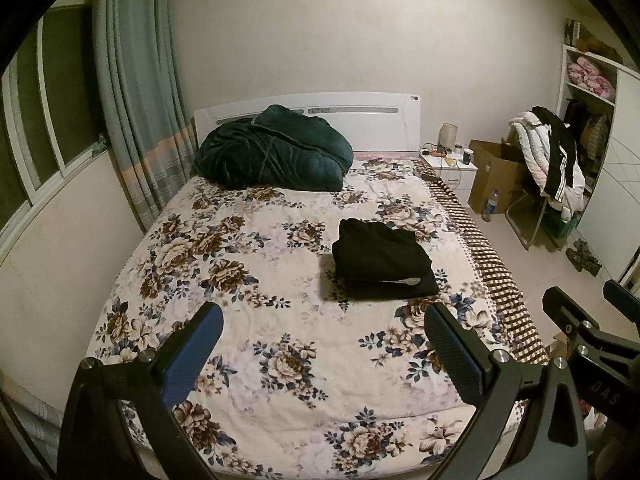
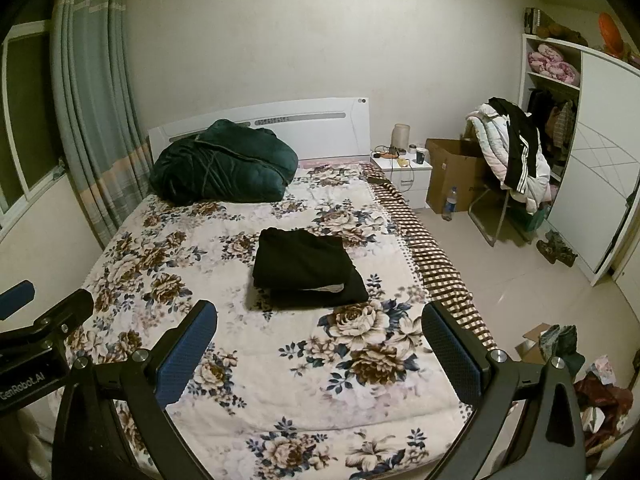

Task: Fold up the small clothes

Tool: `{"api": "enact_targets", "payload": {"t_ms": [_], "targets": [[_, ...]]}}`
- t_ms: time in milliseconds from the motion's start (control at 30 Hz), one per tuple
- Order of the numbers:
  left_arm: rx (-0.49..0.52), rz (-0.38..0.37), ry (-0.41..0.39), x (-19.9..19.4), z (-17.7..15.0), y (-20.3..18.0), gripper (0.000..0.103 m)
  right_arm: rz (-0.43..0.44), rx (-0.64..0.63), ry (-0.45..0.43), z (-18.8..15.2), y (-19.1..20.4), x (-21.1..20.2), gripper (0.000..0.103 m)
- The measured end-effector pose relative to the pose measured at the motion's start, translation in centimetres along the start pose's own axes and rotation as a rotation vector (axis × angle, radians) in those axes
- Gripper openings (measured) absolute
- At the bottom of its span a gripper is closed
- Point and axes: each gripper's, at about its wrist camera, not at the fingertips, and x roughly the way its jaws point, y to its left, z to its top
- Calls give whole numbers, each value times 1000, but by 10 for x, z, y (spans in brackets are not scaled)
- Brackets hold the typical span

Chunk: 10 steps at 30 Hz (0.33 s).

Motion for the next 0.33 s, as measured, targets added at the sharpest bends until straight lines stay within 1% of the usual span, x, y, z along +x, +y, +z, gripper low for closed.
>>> {"api": "enact_targets", "payload": {"t_ms": [333], "targets": [[-4,6,-3,-2,1,-3,103,0,1,-1,-1,0,0,103]]}}
